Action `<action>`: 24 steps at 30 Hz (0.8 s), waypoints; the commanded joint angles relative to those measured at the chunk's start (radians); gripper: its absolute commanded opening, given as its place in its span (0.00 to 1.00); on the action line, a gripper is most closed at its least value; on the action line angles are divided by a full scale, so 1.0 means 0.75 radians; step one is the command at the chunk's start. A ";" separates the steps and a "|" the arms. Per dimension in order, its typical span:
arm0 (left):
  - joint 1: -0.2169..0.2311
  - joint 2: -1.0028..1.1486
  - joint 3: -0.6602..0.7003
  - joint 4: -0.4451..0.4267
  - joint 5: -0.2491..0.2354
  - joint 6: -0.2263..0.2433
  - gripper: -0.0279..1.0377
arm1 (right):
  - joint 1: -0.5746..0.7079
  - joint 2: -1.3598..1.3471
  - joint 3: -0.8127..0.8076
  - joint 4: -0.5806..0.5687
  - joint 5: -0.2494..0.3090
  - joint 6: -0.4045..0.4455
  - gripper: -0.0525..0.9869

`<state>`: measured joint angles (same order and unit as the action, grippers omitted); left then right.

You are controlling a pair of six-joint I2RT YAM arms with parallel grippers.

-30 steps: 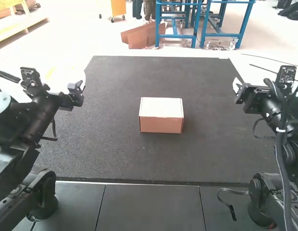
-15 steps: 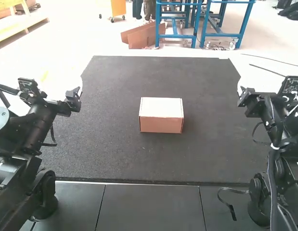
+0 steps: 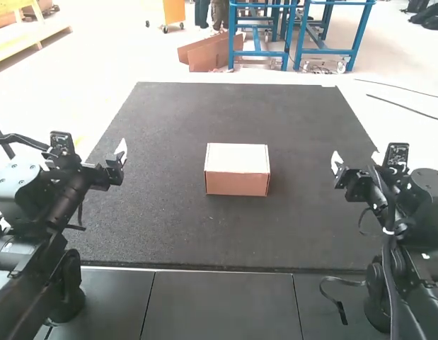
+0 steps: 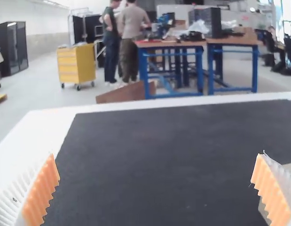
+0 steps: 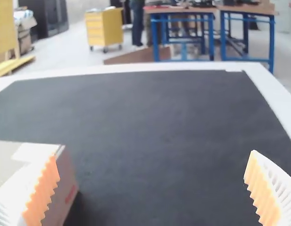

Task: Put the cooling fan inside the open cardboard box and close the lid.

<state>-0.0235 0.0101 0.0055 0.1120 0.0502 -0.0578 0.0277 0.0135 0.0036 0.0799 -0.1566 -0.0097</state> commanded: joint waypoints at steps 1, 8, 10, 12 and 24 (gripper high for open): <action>0.046 -0.013 -0.007 -0.041 0.017 -0.019 0.94 | 0.053 -0.016 -0.003 -0.029 0.053 0.048 0.92; 0.080 -0.013 -0.007 -0.153 0.042 -0.011 0.94 | 0.174 -0.016 -0.003 -0.090 0.186 0.035 0.92; 0.105 -0.016 -0.007 -0.166 0.042 0.008 0.93 | 0.190 -0.016 -0.005 -0.092 0.221 0.033 0.92; 0.121 -0.013 -0.007 -0.166 0.044 0.016 0.93 | 0.188 -0.016 -0.005 -0.094 0.231 0.031 0.92; 0.103 -0.013 -0.007 -0.166 0.042 0.032 0.94 | 0.117 -0.018 -0.005 -0.092 0.225 -0.010 0.93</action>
<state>0.0566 0.0101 0.0055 -0.0185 0.0727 -0.0444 0.1261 0.0135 0.0036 0.0029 -0.0086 -0.0025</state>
